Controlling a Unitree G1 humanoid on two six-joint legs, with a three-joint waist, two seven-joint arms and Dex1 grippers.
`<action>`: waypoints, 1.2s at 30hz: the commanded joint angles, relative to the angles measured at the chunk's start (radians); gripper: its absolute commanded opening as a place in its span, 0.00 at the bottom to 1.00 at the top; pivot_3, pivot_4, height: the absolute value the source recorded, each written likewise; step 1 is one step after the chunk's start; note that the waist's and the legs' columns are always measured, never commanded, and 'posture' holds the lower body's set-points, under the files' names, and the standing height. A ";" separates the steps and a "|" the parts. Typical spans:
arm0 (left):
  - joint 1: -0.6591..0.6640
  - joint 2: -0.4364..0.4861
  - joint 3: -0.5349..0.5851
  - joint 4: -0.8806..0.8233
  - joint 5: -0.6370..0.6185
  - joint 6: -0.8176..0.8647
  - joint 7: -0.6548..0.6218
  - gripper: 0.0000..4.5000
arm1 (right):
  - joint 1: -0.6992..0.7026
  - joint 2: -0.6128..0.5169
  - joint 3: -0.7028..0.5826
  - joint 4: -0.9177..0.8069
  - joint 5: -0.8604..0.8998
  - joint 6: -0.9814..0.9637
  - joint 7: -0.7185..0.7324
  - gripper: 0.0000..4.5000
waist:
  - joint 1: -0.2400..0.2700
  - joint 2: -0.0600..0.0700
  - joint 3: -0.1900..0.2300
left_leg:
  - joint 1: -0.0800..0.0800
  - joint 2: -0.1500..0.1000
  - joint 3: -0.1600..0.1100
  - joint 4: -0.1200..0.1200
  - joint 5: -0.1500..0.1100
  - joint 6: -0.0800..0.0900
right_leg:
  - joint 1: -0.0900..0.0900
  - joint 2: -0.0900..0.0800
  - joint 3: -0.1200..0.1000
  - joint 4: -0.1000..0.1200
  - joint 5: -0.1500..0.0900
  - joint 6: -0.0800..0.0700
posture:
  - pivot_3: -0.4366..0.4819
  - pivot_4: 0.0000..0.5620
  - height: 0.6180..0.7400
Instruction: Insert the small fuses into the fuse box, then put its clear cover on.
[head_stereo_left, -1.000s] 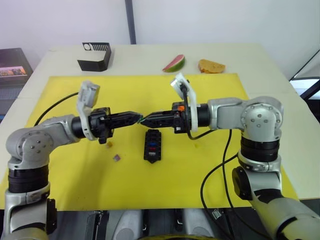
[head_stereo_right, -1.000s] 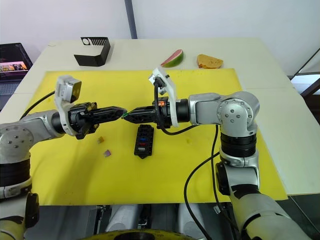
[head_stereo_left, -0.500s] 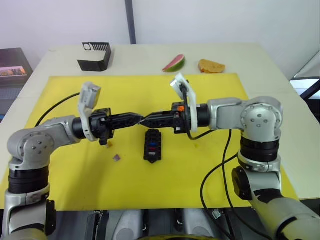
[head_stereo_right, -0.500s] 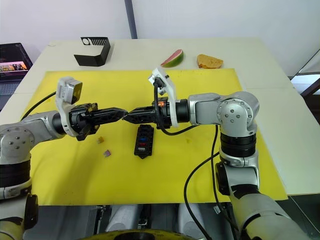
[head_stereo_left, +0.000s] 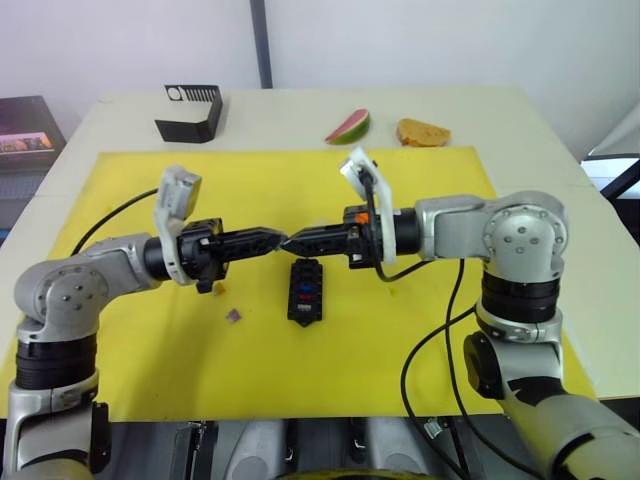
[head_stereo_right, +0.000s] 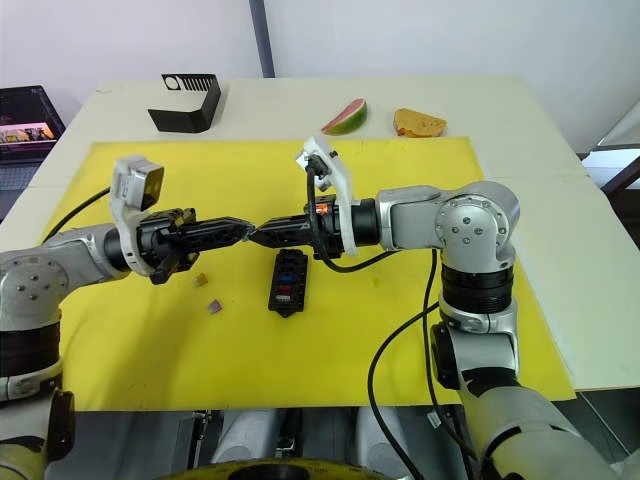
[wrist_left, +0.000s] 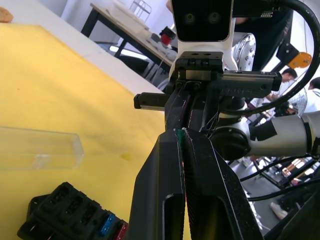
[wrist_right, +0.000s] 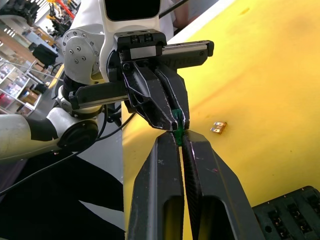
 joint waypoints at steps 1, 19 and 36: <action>-0.005 0.018 -0.013 -0.016 0.015 -0.002 0.009 0.34 | -0.043 -0.003 0.008 -0.027 0.029 -0.008 0.019 0.00 | 0.000 0.000 0.000 | 0.000 0.000 0.000 0.000 0.000 0.000 | 0.000 0.000 0.000 0.000 0.000 0.000 | 0.48 0.27 1.00; 0.115 0.284 -0.344 0.054 0.658 -0.618 -0.303 1.00 | -0.264 -0.466 0.661 -0.080 -0.499 -0.482 0.450 0.00 | 0.003 0.001 0.002 | -0.001 0.000 0.001 -0.001 -0.003 0.006 | -0.001 0.000 -0.001 -0.003 0.000 0.000 | 0.48 0.27 1.00; 0.070 0.139 -0.380 0.075 0.762 -0.691 -0.275 1.00 | -0.267 -0.355 0.790 -0.022 -0.712 -0.511 0.514 0.00 | 0.001 0.001 0.002 | -0.002 0.000 0.001 0.000 -0.002 0.003 | -0.001 -0.001 -0.001 -0.003 0.000 0.000 | 0.48 0.27 1.00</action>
